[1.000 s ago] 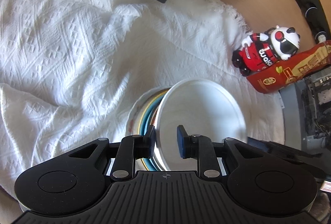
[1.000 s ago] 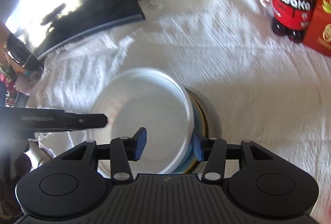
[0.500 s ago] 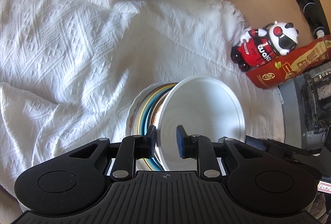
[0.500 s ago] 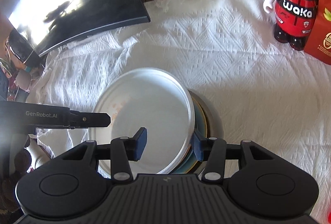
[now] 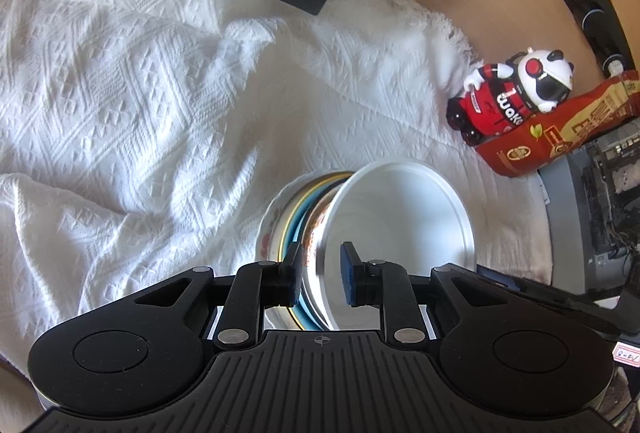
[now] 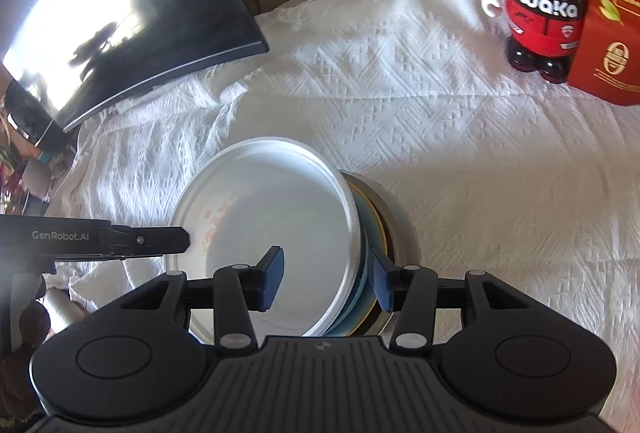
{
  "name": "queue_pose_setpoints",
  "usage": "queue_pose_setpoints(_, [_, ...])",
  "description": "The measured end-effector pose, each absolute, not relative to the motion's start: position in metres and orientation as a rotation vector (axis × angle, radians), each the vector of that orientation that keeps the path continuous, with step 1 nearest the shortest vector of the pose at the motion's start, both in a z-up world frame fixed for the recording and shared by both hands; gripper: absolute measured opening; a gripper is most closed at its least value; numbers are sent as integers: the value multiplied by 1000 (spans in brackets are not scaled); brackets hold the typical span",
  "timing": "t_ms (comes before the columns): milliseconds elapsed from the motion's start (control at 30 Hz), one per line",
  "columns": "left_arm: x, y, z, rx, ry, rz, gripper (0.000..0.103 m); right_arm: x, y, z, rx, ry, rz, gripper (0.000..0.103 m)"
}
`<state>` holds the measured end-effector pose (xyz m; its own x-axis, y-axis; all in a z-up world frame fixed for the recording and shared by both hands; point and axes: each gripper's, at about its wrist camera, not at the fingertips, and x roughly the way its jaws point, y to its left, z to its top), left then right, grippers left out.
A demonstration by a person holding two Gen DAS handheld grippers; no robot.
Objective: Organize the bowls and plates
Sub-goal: 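Hold the bowl stack on the white plate with both tools, then release the stack and move both tools toward the white plastic tray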
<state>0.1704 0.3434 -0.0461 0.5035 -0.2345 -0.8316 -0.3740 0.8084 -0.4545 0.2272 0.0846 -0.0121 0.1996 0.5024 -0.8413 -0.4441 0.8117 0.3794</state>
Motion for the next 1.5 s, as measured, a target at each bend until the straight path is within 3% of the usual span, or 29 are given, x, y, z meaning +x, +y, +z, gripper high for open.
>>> queue_pose_setpoints(667, [178,356,-47,-667,1063,-19,19,211,89,1,127,1144,568,47])
queue_pose_setpoints(967, [159,353,-1,-651,874,75,19,209,53,16,198,1046,513,47])
queue_pose_setpoints(1267, [164,255,31,-587,686,-67,19,206,-34,18,159,918,469,51])
queue_pose_setpoints(1500, [190,123,10,-460,712,-184,16,203,-146,4,-1,836,333,69])
